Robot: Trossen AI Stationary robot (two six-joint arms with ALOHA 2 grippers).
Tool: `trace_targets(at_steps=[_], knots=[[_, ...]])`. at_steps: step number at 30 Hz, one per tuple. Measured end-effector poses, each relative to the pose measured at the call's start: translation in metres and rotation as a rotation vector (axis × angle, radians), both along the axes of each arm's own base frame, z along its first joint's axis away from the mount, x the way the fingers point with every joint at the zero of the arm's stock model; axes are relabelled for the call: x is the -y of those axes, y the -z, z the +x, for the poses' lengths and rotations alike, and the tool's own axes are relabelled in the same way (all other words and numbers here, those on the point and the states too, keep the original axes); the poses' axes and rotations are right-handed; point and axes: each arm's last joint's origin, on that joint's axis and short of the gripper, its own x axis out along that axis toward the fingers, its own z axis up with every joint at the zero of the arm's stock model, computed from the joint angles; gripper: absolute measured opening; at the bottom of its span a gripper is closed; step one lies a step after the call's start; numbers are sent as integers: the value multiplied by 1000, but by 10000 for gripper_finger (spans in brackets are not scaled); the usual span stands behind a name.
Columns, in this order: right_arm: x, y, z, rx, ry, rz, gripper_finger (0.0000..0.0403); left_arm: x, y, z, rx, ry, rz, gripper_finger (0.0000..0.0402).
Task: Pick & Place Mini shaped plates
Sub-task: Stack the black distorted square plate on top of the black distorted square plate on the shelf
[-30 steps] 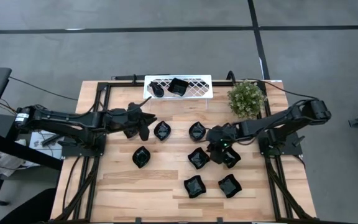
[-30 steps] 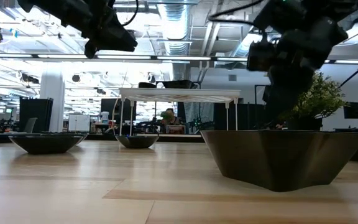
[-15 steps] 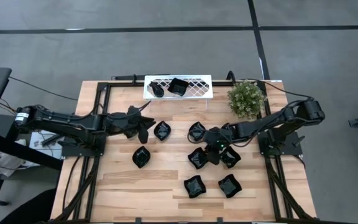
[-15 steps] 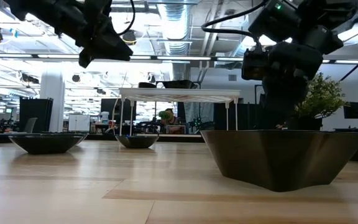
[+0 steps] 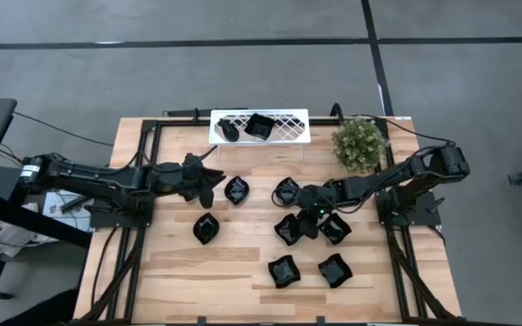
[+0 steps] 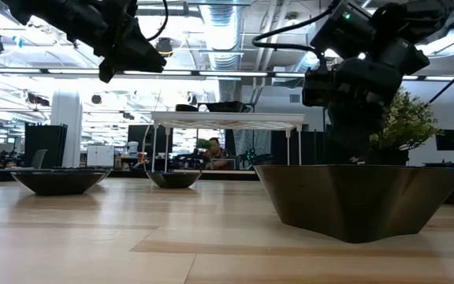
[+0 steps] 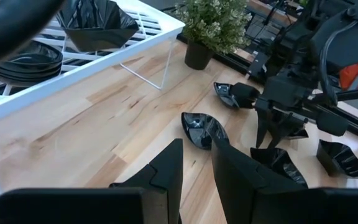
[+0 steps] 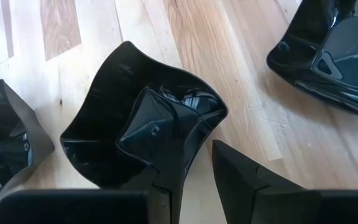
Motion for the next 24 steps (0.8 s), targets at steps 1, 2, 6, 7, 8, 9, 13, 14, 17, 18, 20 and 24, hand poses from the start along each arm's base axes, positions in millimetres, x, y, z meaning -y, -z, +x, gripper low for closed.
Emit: trace_targets(at_steps=[1, 2, 6, 7, 8, 9, 13, 14, 17, 18, 20, 24], knots=[[0, 0, 0, 0, 0, 0, 78, 0, 0, 0, 0, 0, 0, 86], [0, 0, 0, 0, 0, 0, 78, 0, 0, 0, 0, 0, 0, 86], [0, 0, 0, 0, -2, -2, 78, 0, 0, 0, 0, 0, 0, 86], [0, 0, 0, 0, -3, 0, 78, 0, 0, 0, 0, 0, 0, 86], [0, 0, 0, 0, -5, 2, 78, 0, 0, 0, 0, 0, 0, 86], [0, 0, 0, -1, -7, 5, 78, 0, 0, 0, -2, 2, 3, 86], [0, 0, -1, -6, -13, 12, 78, 0, 0, 0, -3, 4, 6, 86], [0, 0, -1, -8, -14, 14, 78, 0, 0, 0, -3, 4, 6, 86], [-1, 0, -1, -10, -16, 14, 78, 0, 0, 0, -3, 4, 6, 86], [-1, 0, -1, -9, -16, 14, 78, 0, 0, 0, -3, 4, 6, 86], [-1, 0, -1, -9, -15, 14, 78, 0, -1, -1, 2, 4, 6, 86], [0, 1, -1, -7, -31, -3, 78, 2, -7, -4, 27, 26, 24, 86]])
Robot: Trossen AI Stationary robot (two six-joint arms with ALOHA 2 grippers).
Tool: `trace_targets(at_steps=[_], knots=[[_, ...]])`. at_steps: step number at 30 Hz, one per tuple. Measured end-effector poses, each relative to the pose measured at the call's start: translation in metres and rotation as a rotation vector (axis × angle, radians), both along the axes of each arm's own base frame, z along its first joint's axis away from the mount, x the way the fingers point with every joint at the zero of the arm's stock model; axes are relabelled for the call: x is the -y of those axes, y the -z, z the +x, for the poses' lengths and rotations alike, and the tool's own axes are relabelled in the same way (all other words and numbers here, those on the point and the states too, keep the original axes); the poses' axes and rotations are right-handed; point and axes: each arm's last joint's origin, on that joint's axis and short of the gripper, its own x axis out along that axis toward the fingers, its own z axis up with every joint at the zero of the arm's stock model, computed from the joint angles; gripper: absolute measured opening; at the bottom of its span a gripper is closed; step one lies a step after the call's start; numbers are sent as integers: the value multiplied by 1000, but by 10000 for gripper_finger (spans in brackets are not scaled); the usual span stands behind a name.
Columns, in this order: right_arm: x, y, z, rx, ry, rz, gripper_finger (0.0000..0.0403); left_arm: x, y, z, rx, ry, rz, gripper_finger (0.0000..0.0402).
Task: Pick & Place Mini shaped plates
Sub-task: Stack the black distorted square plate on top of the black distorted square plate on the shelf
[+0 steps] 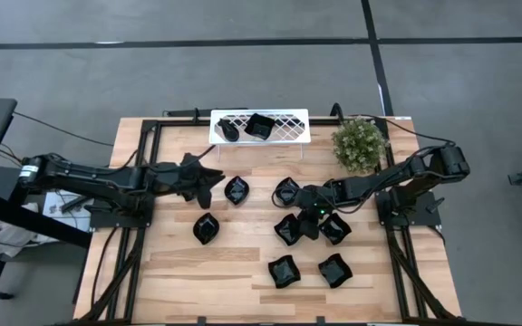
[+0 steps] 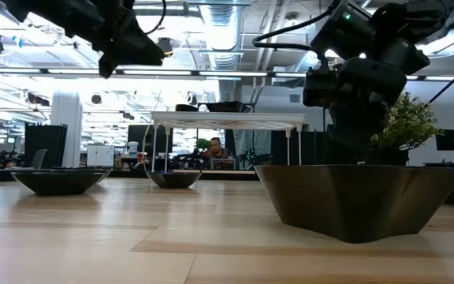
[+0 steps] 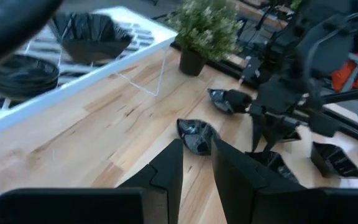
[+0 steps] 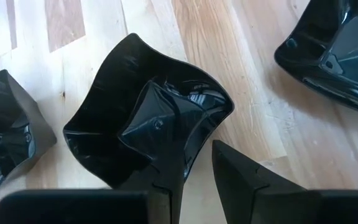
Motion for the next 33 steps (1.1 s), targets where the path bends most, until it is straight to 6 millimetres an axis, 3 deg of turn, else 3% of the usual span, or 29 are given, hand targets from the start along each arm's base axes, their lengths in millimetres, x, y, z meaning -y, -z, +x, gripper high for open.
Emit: trace_targets(at_steps=[9, 18, 33], knots=[[-2, 14, 7, -65, 1, -6, 78, 5, -17, -14, 57, 49, 36, 86], [-5, 8, 19, -60, -14, -1, 77, 11, -16, -16, 40, 80, 32, 86], [-5, 8, 17, -87, -8, 3, 72, 11, -15, -17, 32, 79, 32, 86]])
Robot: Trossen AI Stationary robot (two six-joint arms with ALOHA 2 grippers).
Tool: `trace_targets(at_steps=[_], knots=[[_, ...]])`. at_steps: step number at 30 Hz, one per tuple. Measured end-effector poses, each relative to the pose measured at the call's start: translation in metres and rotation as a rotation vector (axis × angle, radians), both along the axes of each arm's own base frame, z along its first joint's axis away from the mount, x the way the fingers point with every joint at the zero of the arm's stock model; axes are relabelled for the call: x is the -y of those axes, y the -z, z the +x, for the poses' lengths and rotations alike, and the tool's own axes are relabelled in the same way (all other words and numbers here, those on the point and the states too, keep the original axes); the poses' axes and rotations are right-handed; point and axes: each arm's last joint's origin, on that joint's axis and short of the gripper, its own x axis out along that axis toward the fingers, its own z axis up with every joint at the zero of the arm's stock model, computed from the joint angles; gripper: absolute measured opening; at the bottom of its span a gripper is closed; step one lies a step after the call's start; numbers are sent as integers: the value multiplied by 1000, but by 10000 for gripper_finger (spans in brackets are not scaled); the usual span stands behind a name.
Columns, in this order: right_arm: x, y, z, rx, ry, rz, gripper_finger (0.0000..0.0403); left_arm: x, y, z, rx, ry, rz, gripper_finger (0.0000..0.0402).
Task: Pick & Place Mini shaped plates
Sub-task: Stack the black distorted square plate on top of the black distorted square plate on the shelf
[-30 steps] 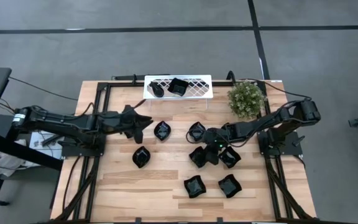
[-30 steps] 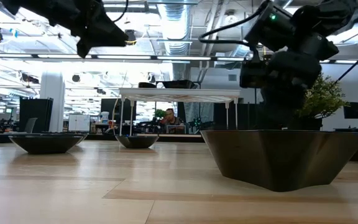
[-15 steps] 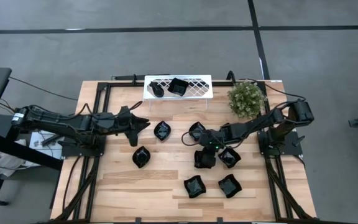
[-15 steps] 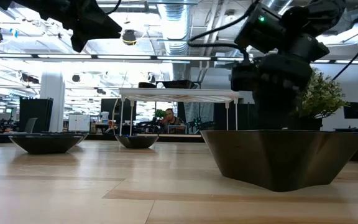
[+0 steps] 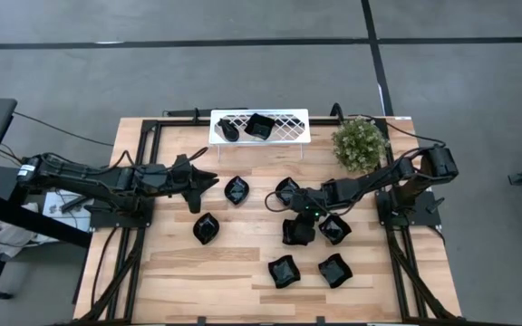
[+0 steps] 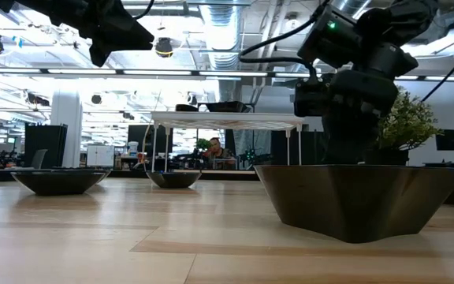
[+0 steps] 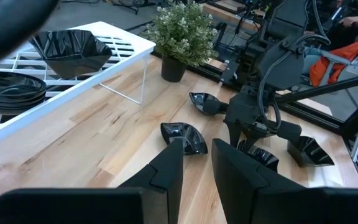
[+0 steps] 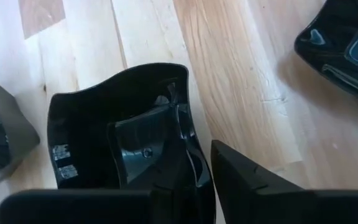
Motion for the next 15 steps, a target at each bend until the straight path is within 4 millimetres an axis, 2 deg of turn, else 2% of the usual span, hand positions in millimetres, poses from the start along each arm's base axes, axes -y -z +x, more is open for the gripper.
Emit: trace_targets(at_steps=[15], knots=[[-1, -7, 5, 17, -11, -1, 4, 0, 0, 0, -1, 0, 0, 86]])
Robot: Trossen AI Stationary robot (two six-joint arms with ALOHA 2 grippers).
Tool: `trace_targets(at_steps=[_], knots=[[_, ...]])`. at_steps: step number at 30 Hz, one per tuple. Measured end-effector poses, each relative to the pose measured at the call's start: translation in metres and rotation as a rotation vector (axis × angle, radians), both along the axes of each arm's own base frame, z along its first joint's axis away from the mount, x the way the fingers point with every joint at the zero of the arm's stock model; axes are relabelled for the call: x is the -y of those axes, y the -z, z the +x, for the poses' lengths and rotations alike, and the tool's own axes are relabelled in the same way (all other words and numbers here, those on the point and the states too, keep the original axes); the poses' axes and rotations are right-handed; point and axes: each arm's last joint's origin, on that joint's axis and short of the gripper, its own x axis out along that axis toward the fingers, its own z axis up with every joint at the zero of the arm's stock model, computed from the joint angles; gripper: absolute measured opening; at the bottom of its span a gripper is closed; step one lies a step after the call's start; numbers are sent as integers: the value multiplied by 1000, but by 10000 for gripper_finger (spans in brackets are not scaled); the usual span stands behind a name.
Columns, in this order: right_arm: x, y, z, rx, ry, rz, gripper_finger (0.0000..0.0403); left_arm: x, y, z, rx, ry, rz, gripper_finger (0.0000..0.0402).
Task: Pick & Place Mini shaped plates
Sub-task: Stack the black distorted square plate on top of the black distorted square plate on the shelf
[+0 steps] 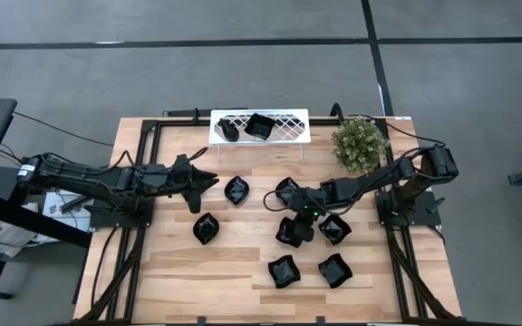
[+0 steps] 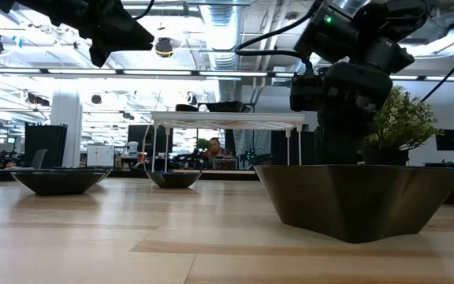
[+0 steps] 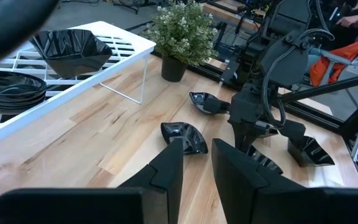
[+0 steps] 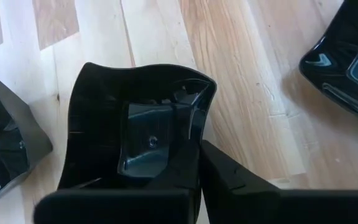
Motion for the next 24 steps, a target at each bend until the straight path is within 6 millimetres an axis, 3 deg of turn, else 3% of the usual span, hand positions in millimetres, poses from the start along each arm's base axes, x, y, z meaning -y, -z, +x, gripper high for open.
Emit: trace_targets(at_steps=[8, 24], knots=[[0, -2, 0, 8, 1, 1, 3, 0, 0, 0, 0, 0, 0, 86], [1, -35, 11, 103, 9, 10, 1, 1, 13, -3, -12, -14, -43, 86]])
